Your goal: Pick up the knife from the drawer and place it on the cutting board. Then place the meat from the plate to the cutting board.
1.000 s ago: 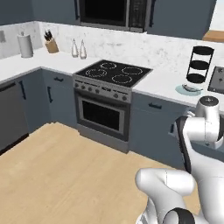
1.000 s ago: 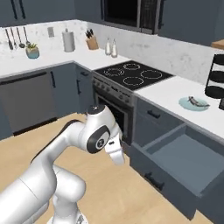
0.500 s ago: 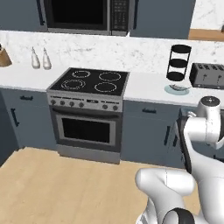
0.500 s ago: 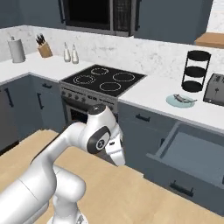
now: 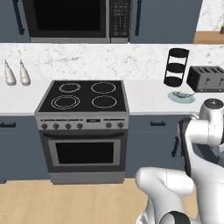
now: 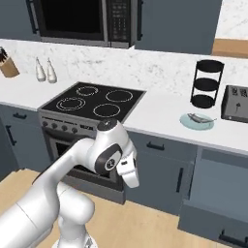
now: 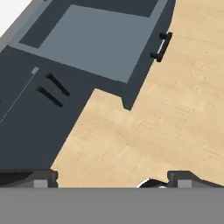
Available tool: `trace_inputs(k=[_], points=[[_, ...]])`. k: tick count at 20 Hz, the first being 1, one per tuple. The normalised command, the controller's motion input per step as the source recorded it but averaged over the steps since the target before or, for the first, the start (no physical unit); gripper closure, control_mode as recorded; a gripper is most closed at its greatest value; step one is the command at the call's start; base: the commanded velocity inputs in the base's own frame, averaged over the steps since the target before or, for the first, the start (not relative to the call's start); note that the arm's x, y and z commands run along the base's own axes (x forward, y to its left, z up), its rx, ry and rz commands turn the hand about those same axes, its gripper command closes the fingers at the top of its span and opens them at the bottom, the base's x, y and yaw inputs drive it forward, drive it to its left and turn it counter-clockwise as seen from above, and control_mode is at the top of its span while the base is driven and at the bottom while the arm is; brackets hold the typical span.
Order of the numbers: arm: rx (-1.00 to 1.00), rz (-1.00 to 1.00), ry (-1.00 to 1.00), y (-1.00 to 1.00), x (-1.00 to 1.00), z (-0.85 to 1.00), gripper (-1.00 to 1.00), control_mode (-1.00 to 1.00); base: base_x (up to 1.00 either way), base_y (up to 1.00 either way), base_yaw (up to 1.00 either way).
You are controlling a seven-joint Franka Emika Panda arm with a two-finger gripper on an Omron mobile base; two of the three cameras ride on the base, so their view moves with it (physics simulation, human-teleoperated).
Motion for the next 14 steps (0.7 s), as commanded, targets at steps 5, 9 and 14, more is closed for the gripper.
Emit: trace_inputs(k=[5, 9, 14], points=[[0.0, 0.0, 0.0, 0.0, 0.0, 0.0, -1.0, 1.0, 0.47, -0.45, 0.05], [0.0, 0.0, 0.0, 0.0, 0.0, 0.0, -1.0, 1.0, 0.39, -0.4, 0.02], [0.0, 0.0, 0.0, 0.0, 0.0, 0.0, -1.0, 1.0, 0.57, -0.17, 0.0]])
